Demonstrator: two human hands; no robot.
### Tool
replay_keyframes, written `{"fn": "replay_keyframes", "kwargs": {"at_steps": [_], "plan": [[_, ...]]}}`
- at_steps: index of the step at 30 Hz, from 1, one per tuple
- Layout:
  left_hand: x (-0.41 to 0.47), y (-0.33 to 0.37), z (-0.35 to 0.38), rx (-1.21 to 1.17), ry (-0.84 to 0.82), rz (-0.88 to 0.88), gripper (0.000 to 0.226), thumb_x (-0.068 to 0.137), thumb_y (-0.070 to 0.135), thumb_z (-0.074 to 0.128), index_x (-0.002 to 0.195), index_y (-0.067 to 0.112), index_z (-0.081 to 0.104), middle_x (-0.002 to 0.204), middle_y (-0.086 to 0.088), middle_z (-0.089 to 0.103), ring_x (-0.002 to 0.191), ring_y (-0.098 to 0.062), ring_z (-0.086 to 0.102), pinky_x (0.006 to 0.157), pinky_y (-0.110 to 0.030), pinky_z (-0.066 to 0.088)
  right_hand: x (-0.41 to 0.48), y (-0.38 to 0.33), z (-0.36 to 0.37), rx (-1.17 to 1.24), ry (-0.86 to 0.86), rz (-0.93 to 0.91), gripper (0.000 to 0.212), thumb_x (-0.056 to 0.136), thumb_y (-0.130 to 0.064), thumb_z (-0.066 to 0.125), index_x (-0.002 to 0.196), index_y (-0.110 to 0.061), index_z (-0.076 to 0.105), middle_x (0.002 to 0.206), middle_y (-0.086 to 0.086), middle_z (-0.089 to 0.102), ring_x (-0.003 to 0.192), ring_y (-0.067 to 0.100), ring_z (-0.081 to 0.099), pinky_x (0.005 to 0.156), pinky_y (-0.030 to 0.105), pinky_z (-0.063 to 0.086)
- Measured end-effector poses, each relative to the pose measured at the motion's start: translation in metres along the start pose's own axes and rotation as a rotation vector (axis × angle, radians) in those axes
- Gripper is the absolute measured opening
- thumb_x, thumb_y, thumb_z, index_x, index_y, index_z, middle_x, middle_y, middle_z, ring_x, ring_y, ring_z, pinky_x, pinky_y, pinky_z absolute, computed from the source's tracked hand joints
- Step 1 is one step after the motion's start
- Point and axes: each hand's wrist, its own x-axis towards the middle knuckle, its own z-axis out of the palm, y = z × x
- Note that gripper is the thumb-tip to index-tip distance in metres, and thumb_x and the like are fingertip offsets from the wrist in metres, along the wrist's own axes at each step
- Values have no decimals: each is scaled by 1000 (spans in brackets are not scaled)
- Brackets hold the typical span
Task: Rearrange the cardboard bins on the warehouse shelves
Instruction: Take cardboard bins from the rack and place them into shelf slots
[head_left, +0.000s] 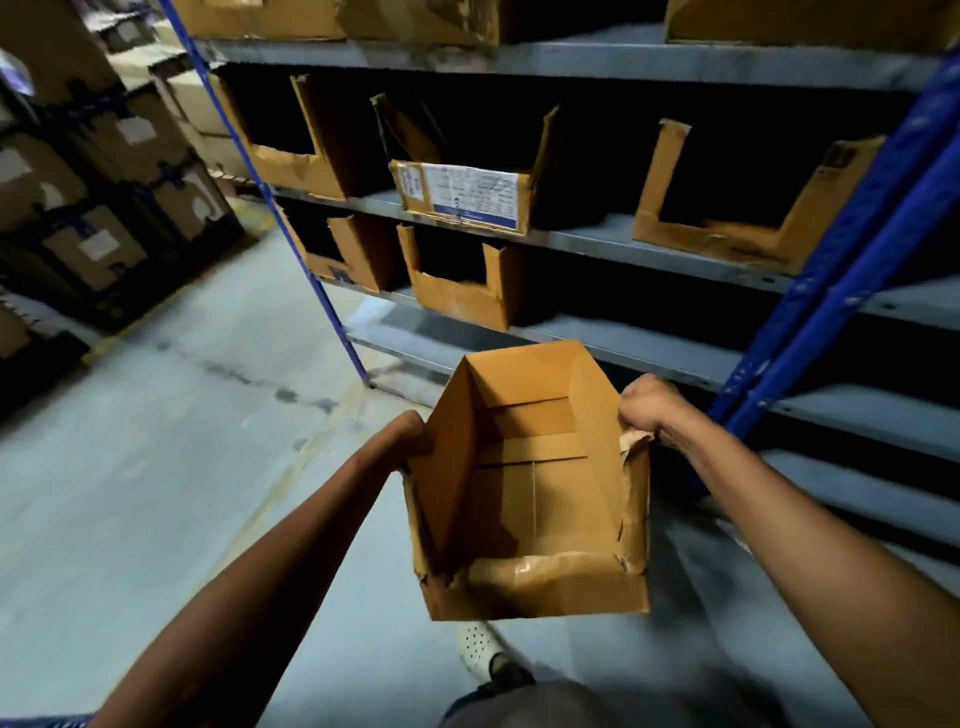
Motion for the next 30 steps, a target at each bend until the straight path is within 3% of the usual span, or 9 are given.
{"fn": "replay_keyframes", "kwargs": {"at_steps": [2, 5, 11, 15, 20, 25, 30], "plan": [[-16, 15, 13, -14, 26, 59, 18, 83, -1, 49, 67, -6, 52, 57, -14, 54, 34, -18, 52, 35, -25, 40, -11, 26, -9, 42, 39, 3, 10, 68, -2, 61, 70, -6, 69, 67, 8, 63, 57, 20, 56, 48, 20, 35], [-30, 32, 26, -19, 71, 148, 7, 84, 0, 52, 78, -3, 55, 75, -16, 55, 51, -17, 47, 51, -28, 39, -30, 58, -24, 116, 86, 9, 17, 64, -1, 61, 76, -3, 72, 71, 10, 67, 62, 22, 61, 52, 23, 37], [-52, 60, 42, -67, 146, 260, 17, 85, 0, 48, 69, 1, 54, 62, -10, 52, 49, -20, 48, 40, -21, 35, -76, 102, -64, 186, 197, 9, 19, 68, 0, 62, 80, -8, 74, 80, 13, 71, 74, 27, 65, 56, 25, 43], [-53, 72, 50, -108, 221, 335, 14, 83, 2, 51, 77, -4, 62, 75, -19, 61, 68, -30, 58, 59, -32, 42, -94, 117, -72, 191, 281, -9, 27, 76, -3, 61, 92, -19, 75, 86, 5, 71, 78, 24, 64, 60, 25, 46], [-54, 86, 62, -106, 292, 374, 13, 83, 2, 49, 79, -1, 62, 82, -18, 65, 75, -32, 62, 60, -34, 43, -93, 133, -59, 258, 367, 32, 41, 79, -6, 60, 113, -27, 71, 94, 2, 71, 83, 24, 63, 64, 25, 46], [-40, 87, 73, -152, 306, 382, 23, 79, 1, 50, 94, 0, 67, 89, -18, 71, 81, -33, 68, 74, -47, 58, -81, 150, -37, 305, 447, 125, 45, 81, -11, 55, 121, -31, 66, 102, 3, 73, 91, 29, 65, 76, 31, 53], [-25, 90, 81, -173, 317, 404, 33, 79, -5, 50, 106, 4, 67, 99, -12, 71, 89, -30, 67, 80, -40, 56, -68, 151, -16, 363, 515, 179, 39, 83, -8, 57, 116, -24, 69, 104, 5, 73, 92, 30, 65, 79, 33, 53]]}}
